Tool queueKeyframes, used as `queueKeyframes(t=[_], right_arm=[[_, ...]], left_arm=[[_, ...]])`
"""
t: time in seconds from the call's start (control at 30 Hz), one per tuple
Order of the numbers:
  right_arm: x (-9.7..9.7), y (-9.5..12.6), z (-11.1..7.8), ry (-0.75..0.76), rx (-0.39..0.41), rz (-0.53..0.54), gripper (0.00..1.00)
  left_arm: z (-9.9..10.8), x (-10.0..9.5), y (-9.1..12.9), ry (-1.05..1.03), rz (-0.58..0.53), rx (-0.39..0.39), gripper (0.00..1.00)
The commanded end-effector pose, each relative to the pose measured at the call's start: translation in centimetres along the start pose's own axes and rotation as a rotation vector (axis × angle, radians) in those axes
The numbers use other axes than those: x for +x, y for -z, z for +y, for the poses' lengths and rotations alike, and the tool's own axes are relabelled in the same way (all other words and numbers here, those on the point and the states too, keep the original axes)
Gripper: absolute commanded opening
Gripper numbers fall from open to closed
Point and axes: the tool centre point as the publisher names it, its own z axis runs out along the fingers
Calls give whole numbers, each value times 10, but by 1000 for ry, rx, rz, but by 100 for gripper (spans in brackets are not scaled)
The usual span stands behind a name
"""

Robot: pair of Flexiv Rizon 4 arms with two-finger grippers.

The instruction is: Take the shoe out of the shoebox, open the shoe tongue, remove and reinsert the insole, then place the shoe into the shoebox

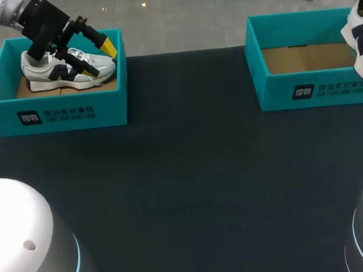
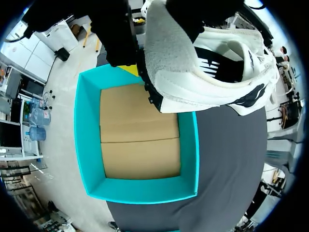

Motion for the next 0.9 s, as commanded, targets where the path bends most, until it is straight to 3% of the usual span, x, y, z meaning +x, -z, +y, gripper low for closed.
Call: queueKeyframes(t=[0.03,0.33,0.4,0.63,0.8,0.9], right_arm=[[-2,-2,-14,23,8,8,0],[0,-15,-33,-88,19,56,0],[-1,-16,-39,-220,13,59,0],[5,-13,-57,-1000,-86,148,0],[13,-17,-62,-1338,-134,187,0],[17,-18,-65,-1428,-181,206,0]], left_arm=[[-1,0,1,0,4,0,100],[-1,0,1,0,4,0,100],[-1,0,1,0,4,0,100],[-1,0,1,0,4,0,100],[-1,0,1,0,4,0,100],[-1,0,1,0,4,0,100]])
